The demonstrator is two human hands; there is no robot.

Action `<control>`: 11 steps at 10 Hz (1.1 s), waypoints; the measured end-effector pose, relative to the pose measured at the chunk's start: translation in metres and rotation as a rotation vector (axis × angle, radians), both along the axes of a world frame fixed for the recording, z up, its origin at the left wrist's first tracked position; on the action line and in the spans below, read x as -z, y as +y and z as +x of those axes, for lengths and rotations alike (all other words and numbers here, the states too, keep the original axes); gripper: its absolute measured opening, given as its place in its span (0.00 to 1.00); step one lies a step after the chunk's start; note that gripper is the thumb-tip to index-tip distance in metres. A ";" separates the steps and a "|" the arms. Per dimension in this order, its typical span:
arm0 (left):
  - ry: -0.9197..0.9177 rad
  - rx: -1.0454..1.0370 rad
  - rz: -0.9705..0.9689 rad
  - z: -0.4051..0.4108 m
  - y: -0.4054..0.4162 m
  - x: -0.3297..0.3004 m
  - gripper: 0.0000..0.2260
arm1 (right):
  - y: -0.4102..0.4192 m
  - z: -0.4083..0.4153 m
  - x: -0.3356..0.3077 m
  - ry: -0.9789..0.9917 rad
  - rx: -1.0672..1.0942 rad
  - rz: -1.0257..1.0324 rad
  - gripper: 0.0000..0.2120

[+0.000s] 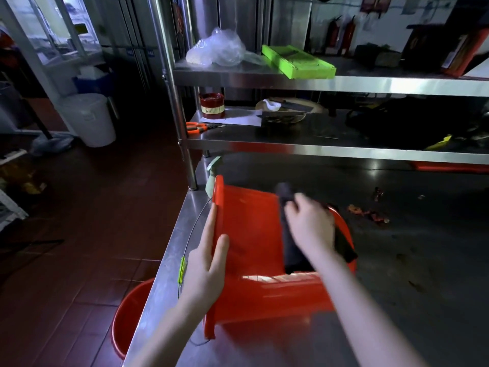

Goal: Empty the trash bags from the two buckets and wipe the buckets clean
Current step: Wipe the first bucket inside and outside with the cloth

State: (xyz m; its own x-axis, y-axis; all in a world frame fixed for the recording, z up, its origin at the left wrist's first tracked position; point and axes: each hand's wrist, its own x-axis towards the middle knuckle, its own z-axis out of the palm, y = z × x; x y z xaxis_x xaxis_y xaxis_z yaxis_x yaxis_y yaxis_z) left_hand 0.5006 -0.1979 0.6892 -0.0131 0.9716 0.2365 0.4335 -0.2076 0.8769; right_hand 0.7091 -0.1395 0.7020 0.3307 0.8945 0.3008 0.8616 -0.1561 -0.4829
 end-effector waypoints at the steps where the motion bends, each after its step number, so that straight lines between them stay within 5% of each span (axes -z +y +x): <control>1: -0.025 0.053 0.026 0.003 -0.018 0.005 0.27 | 0.014 0.032 -0.011 0.109 0.230 -0.249 0.08; 2: -0.050 0.090 0.004 0.001 -0.024 0.011 0.27 | 0.025 -0.008 -0.023 -0.019 0.047 -0.277 0.10; 3: -0.137 0.133 0.004 -0.006 -0.023 0.013 0.25 | 0.008 -0.067 -0.028 -0.090 -0.316 -0.083 0.13; 5: -0.611 0.055 -0.440 -0.010 0.034 -0.032 0.15 | -0.036 -0.078 -0.017 -0.113 -0.448 0.015 0.26; 6: -0.721 0.143 -0.627 -0.002 0.076 -0.038 0.20 | -0.065 -0.077 -0.004 -0.152 -0.461 0.165 0.21; 7: -0.531 0.078 -0.477 0.021 0.081 -0.033 0.21 | -0.073 -0.046 0.011 -0.125 -0.368 0.214 0.20; 8: -0.482 0.005 -0.396 0.033 0.054 -0.038 0.17 | -0.058 0.023 0.024 -0.087 0.000 0.164 0.18; 9: -0.501 0.076 -0.359 0.023 0.023 -0.031 0.20 | -0.042 0.067 0.016 0.108 0.236 -0.126 0.14; 10: -0.457 0.066 -0.280 0.018 0.015 -0.026 0.18 | -0.030 0.030 0.010 -0.065 0.178 0.003 0.15; 11: -0.424 0.049 -0.208 0.017 0.022 -0.032 0.15 | -0.035 -0.059 0.004 -0.117 -0.210 0.229 0.15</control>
